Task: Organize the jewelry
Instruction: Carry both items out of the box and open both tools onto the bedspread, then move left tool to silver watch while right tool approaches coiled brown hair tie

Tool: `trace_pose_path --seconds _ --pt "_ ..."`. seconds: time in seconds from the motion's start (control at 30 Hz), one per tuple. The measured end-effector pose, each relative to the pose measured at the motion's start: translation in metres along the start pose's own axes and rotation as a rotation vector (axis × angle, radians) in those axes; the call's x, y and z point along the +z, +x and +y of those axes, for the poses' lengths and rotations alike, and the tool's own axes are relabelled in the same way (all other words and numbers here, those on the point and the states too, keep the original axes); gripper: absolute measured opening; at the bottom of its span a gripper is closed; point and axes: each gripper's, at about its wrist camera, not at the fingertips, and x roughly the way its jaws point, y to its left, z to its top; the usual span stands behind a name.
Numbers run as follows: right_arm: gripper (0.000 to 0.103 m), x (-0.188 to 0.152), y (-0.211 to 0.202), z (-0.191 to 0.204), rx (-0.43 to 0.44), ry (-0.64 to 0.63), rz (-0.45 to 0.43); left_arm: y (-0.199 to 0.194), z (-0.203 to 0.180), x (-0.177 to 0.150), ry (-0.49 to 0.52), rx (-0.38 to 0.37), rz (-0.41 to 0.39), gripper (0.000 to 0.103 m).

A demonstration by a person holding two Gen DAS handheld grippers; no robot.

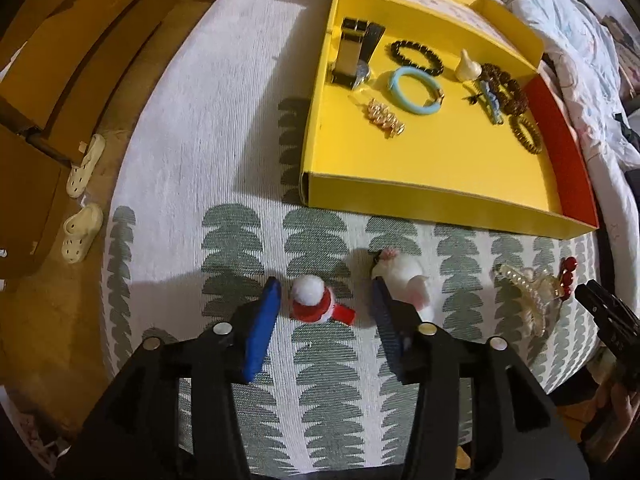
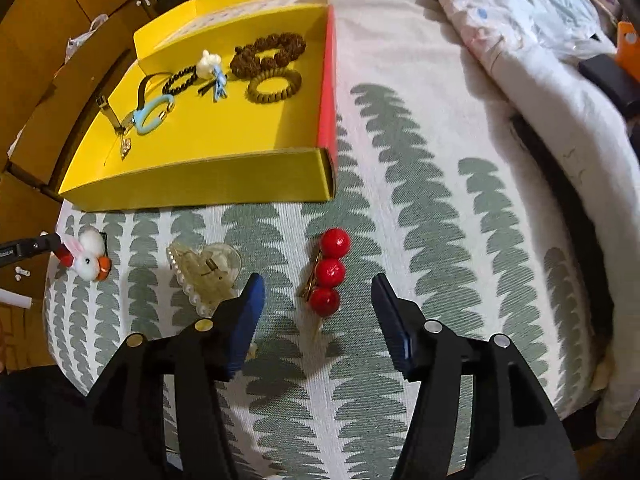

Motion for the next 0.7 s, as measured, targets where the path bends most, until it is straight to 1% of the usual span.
trace_pose_path --seconds 0.13,0.23,0.27,0.33,0.37,0.4,0.43,0.47,0.53,0.57,0.6,0.67,0.7 --pt "0.059 0.004 -0.011 0.000 0.024 0.014 -0.032 -0.009 -0.003 0.001 0.001 -0.011 -0.028 0.049" --pt "0.059 0.009 -0.024 0.001 0.043 0.033 -0.082 -0.017 -0.007 0.004 0.003 -0.035 -0.054 0.050" --pt "0.059 0.012 -0.031 0.003 0.070 0.037 -0.107 -0.022 -0.008 0.005 0.006 -0.047 -0.068 0.050" --pt "0.059 0.018 -0.041 0.008 0.112 0.038 -0.151 -0.032 -0.012 0.008 0.018 -0.057 -0.107 0.051" --pt "0.059 0.021 -0.047 0.012 0.138 0.032 -0.181 -0.040 -0.014 0.011 0.028 -0.062 -0.134 0.053" --pt "0.059 0.025 -0.049 0.015 0.151 0.027 -0.198 -0.045 -0.016 0.014 0.034 -0.065 -0.160 0.056" --pt "0.059 0.028 -0.052 0.019 0.156 0.021 -0.214 -0.048 -0.016 0.017 0.037 -0.065 -0.181 0.057" --pt "0.059 0.033 -0.053 0.024 0.160 0.013 -0.234 -0.053 -0.017 0.021 0.036 -0.065 -0.203 0.058" --pt "0.059 0.042 -0.053 0.032 0.183 -0.008 -0.262 -0.056 -0.019 0.027 0.039 -0.089 -0.220 0.058" --pt "0.059 0.048 -0.050 0.037 0.182 -0.012 -0.265 -0.058 -0.021 0.032 0.045 -0.112 -0.229 0.059" --pt "0.059 0.054 -0.048 0.041 0.179 -0.016 -0.264 -0.057 -0.022 0.035 0.044 -0.125 -0.233 0.062" --pt "0.059 0.063 -0.040 0.049 0.197 -0.041 -0.265 -0.056 -0.024 0.045 0.040 -0.150 -0.244 0.062" --pt "0.059 0.067 -0.035 0.051 0.191 -0.047 -0.261 -0.055 -0.025 0.050 0.040 -0.157 -0.249 0.063"
